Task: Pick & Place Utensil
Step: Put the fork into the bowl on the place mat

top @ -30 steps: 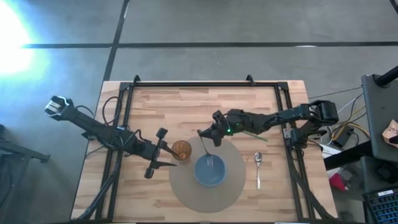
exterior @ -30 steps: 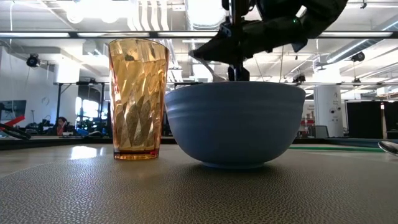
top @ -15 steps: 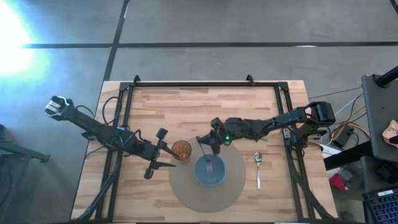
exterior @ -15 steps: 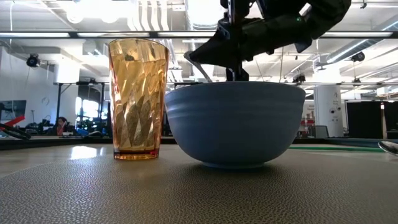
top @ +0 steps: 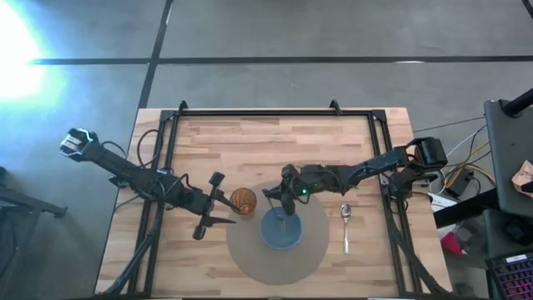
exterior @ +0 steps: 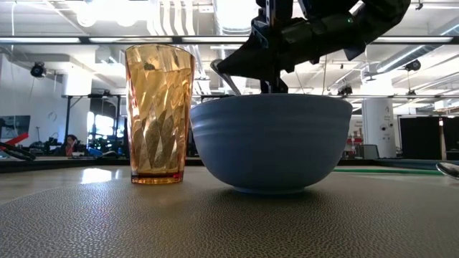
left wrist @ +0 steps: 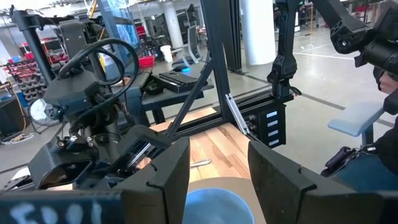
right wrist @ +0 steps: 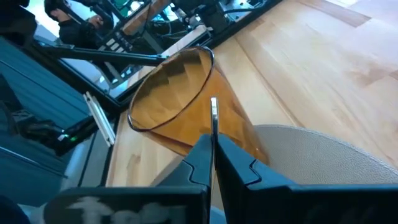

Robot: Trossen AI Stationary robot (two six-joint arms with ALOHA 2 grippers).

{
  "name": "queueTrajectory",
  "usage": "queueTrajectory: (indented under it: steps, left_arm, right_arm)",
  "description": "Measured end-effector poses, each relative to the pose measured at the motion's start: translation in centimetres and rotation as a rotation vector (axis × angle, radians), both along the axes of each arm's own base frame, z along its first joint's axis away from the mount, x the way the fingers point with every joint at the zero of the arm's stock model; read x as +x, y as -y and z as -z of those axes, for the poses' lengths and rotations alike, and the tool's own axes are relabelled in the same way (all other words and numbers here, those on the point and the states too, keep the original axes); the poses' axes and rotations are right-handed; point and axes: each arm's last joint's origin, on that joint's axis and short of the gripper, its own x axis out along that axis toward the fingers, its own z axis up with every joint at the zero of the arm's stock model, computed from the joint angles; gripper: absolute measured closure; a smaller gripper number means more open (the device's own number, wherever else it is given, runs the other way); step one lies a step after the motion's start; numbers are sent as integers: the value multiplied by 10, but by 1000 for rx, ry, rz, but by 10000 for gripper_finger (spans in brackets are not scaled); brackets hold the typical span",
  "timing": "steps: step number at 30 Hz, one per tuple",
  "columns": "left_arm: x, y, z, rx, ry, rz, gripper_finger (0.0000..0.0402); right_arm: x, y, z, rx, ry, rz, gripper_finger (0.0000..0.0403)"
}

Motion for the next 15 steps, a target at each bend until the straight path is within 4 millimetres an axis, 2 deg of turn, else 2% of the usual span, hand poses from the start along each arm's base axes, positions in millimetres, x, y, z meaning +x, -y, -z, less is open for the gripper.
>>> queueTrajectory:
  steps: [15]
  left_arm:
    - [0, 0, 0, 0, -1, -2, 235]
  right_arm:
    - [4, -3, 17, -9, -53, 15, 394]
